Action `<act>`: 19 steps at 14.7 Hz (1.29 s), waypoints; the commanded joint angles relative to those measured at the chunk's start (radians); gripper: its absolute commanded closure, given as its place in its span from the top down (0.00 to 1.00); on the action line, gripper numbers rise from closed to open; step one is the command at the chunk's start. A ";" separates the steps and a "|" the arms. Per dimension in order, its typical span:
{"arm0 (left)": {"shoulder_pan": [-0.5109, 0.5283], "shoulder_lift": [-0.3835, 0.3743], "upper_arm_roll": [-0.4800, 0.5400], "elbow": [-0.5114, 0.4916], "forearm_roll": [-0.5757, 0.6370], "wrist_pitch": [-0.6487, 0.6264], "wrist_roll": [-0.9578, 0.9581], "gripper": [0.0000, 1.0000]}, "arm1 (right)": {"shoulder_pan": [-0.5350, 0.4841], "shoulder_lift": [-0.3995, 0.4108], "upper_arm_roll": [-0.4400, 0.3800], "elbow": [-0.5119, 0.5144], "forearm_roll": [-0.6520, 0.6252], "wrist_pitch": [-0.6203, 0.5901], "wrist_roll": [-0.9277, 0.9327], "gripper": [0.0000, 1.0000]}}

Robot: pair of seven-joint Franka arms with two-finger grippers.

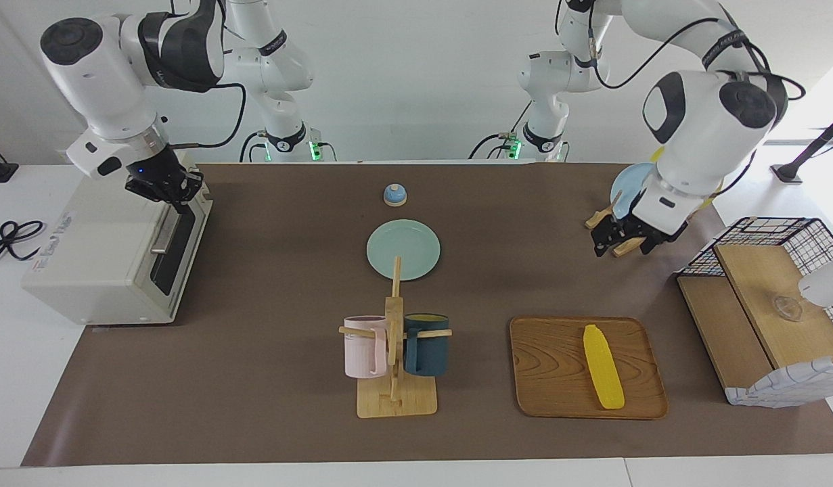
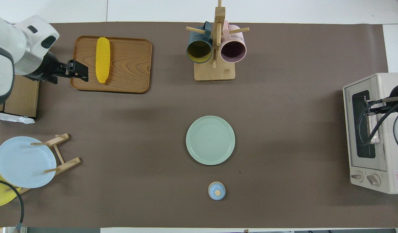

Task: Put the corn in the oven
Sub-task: 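Reach the left gripper down to the yellow corn on the tray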

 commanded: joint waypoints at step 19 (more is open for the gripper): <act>-0.016 0.571 0.016 0.421 0.049 0.255 0.140 1.00 | -0.087 0.015 0.007 -0.164 -0.039 0.110 -0.087 0.00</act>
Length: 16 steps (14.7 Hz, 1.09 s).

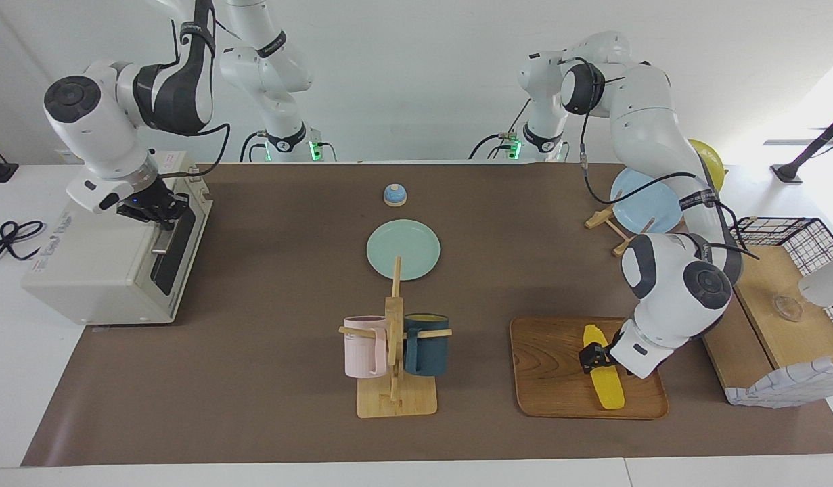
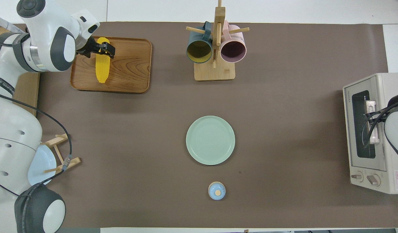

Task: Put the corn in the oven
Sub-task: 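Grasp the corn with the left gripper while the right gripper opens the oven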

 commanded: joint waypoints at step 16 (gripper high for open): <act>-0.007 -0.143 0.012 -0.017 -0.063 -0.180 -0.010 0.00 | 0.118 0.042 0.014 -0.150 0.046 0.191 0.203 0.00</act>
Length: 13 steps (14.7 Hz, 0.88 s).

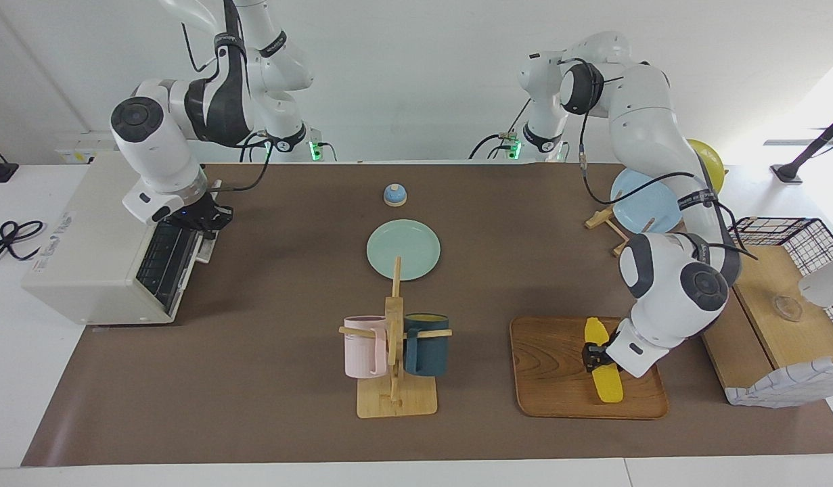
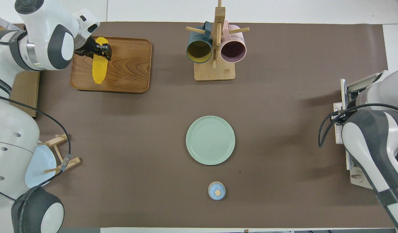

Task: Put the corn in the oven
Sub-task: 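Grasp the corn with the left gripper while the right gripper opens the oven, then carry the corn with the left gripper onto the green plate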

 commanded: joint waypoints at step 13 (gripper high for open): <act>-0.298 -0.798 -0.003 -0.774 -0.143 -0.016 -0.409 0.00 | 0.026 0.114 -0.001 -0.215 -0.004 0.390 0.079 0.00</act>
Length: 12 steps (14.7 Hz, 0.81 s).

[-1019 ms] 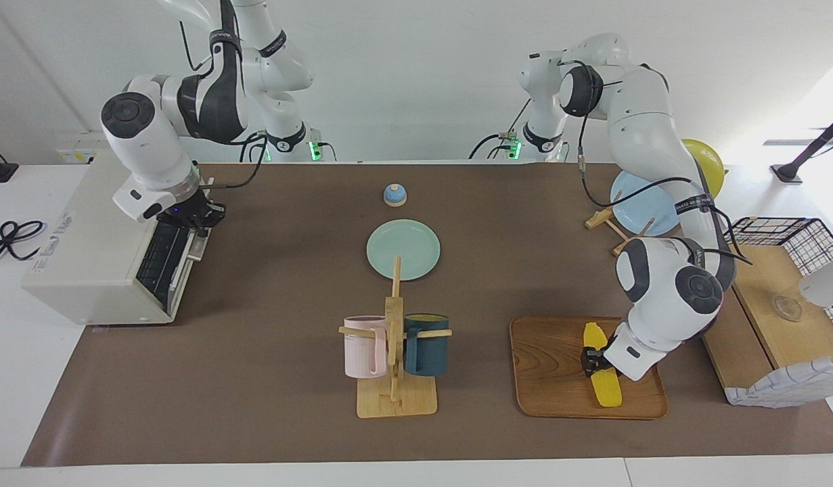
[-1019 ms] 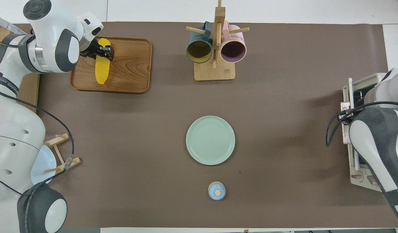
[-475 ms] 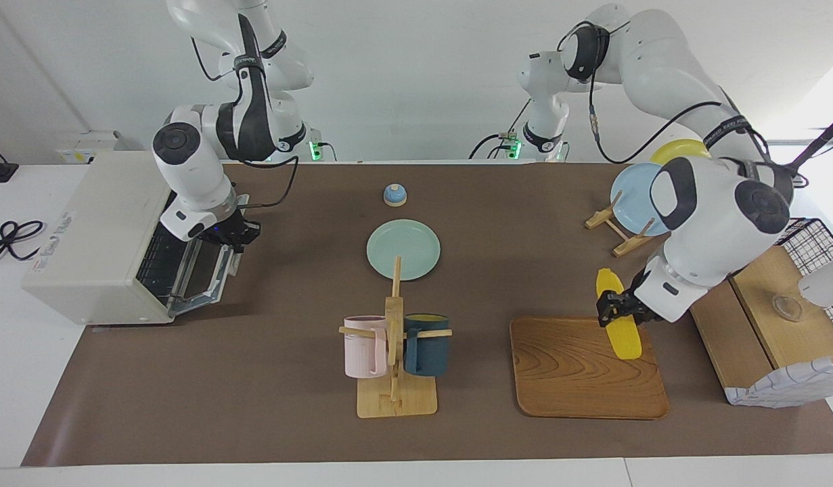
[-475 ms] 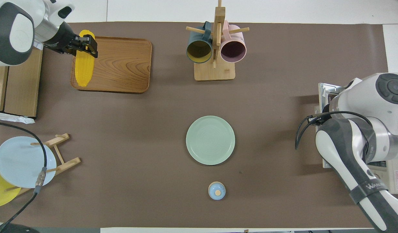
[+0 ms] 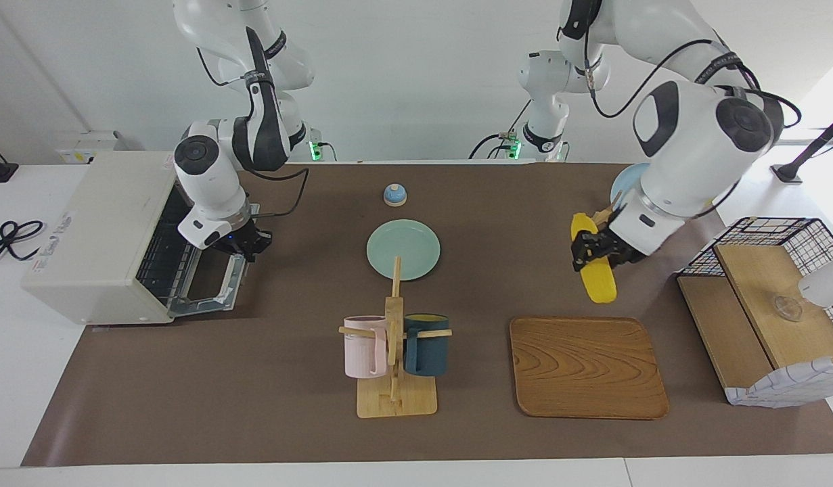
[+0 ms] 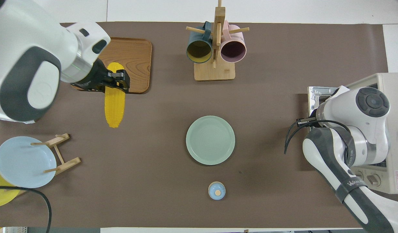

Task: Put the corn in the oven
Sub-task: 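Carry the corn with the left gripper onto the green plate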

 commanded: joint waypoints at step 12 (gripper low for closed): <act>-0.396 0.007 0.019 -0.397 -0.018 0.638 -0.306 0.00 | 0.098 0.067 -0.012 0.239 0.016 -0.187 0.089 0.00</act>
